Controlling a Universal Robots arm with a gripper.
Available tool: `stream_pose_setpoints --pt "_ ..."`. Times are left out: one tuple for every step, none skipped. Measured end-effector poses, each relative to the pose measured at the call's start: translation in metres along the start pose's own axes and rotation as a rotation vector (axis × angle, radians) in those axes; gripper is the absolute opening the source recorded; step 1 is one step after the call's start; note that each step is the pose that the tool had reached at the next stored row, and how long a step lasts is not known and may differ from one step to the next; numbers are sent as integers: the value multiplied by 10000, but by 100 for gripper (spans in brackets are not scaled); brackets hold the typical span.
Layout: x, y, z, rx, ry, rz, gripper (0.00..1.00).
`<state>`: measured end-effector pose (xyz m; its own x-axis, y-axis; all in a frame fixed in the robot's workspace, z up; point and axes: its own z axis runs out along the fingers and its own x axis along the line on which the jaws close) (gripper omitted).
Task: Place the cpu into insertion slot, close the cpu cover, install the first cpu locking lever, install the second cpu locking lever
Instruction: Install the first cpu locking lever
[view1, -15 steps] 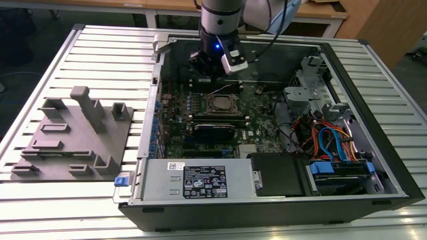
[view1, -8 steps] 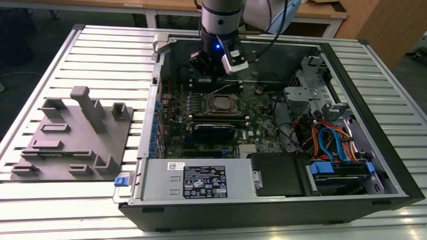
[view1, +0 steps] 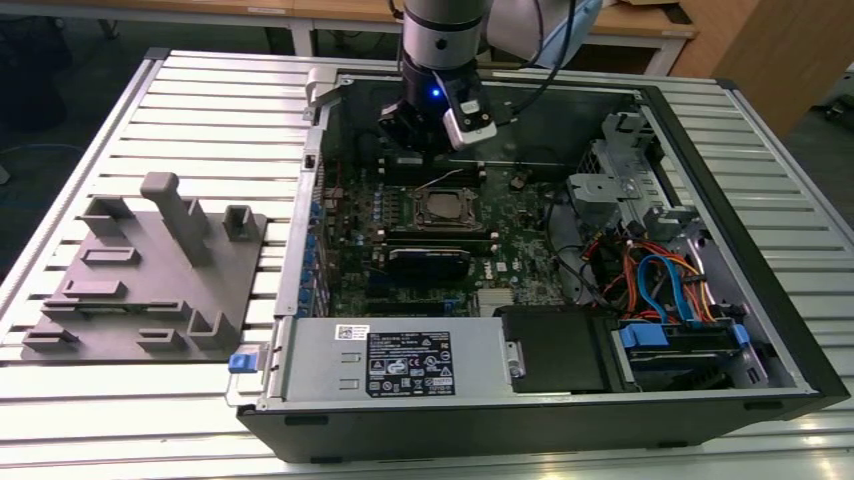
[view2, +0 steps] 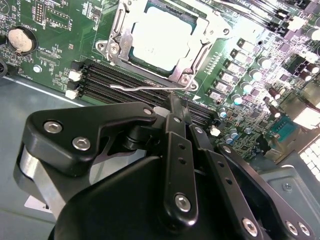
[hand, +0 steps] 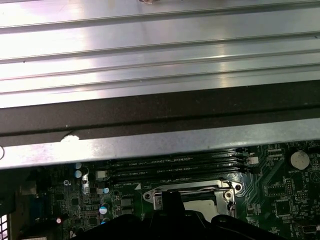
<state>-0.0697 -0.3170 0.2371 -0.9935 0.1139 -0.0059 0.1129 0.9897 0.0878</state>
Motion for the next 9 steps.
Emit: stream_pose_setpoints --pt "0 0 0 0 0 0 10" --pt "0 0 0 -1 0 0 10" --pt "0 0 3 -1 -1 0 10" --pt "0 -1 8 -23 3 -1 10" --pt "0 -1 15 -63 8 -1 10" --pt "0 -2 24 -110 12 3 10" --pt "0 -4 32 -160 18 5 10" --pt "0 -7 38 -192 23 7 10" --pt "-6 -6 46 -204 24 8 10"
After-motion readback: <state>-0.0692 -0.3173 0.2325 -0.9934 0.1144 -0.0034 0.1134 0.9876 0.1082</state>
